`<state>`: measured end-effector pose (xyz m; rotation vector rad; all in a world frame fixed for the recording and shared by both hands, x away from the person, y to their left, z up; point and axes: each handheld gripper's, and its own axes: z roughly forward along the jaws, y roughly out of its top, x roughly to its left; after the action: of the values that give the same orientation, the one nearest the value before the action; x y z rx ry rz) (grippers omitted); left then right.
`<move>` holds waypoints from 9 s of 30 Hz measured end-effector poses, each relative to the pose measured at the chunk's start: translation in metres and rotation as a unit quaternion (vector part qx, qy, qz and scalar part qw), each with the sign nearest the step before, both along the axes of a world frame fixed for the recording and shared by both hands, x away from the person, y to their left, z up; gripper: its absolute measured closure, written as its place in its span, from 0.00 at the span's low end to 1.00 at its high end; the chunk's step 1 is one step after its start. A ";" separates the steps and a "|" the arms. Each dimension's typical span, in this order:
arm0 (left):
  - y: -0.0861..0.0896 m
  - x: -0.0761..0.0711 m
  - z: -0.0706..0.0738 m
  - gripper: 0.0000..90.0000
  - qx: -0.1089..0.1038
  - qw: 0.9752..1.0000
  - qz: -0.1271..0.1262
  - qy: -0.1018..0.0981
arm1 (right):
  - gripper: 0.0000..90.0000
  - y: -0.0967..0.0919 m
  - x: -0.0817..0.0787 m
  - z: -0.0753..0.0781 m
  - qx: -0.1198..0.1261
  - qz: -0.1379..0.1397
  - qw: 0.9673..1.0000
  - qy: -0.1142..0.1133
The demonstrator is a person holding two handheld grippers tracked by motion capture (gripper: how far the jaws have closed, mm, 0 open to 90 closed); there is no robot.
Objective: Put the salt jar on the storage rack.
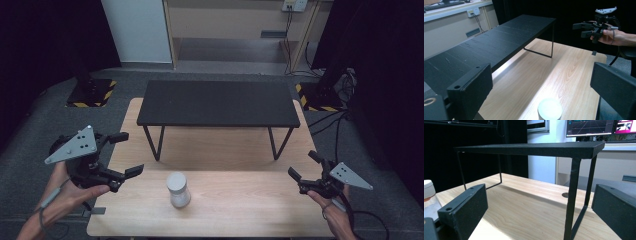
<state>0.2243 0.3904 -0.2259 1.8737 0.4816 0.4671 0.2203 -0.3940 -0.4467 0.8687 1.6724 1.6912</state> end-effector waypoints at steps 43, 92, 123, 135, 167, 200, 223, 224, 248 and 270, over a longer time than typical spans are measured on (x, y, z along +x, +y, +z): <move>0.005 -0.007 -0.011 0.04 -0.005 1.000 0.008 0.007 | 0.01 0.000 -0.003 0.001 0.000 -0.003 1.000 0.001; -0.037 -0.014 -0.088 0.04 0.011 0.998 0.042 0.041 | 0.01 -0.005 -0.005 -0.001 0.007 -0.028 1.000 0.009; -0.071 0.044 -0.131 0.10 0.068 0.993 -0.010 0.096 | 0.01 -0.005 -0.004 -0.001 0.005 -0.022 1.000 0.010; -0.082 0.051 -0.143 0.21 0.083 0.992 -0.018 0.094 | 0.01 -0.006 -0.005 -0.001 0.006 -0.021 1.000 0.009; -0.087 0.043 -0.106 0.36 0.044 0.996 0.009 0.080 | 0.02 -0.006 -0.003 -0.002 0.007 -0.017 1.000 0.010; -0.098 0.075 0.104 0.36 0.020 0.988 0.151 0.032 | 0.02 -0.008 -0.004 -0.002 0.009 -0.015 1.000 0.008; -0.120 0.144 0.067 0.36 0.010 0.967 0.249 0.055 | 0.02 -0.009 -0.003 -0.002 0.011 -0.012 1.000 0.007; -0.120 0.145 0.065 0.36 0.011 0.967 0.250 0.054 | 0.02 -0.009 -0.003 -0.002 0.011 -0.012 1.000 0.007; -0.095 0.147 0.031 0.11 -0.063 0.972 0.221 0.056 | 0.02 -0.008 -0.003 -0.002 0.009 -0.008 1.000 0.009; -0.026 0.085 0.060 0.10 -0.087 0.988 0.131 0.007 | 0.02 -0.006 -0.002 -0.002 0.007 0.000 1.000 0.012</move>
<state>0.3092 0.3645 -0.1657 1.6533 0.7594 0.5675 0.2184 -0.3998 -0.4483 0.8993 1.6788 1.6996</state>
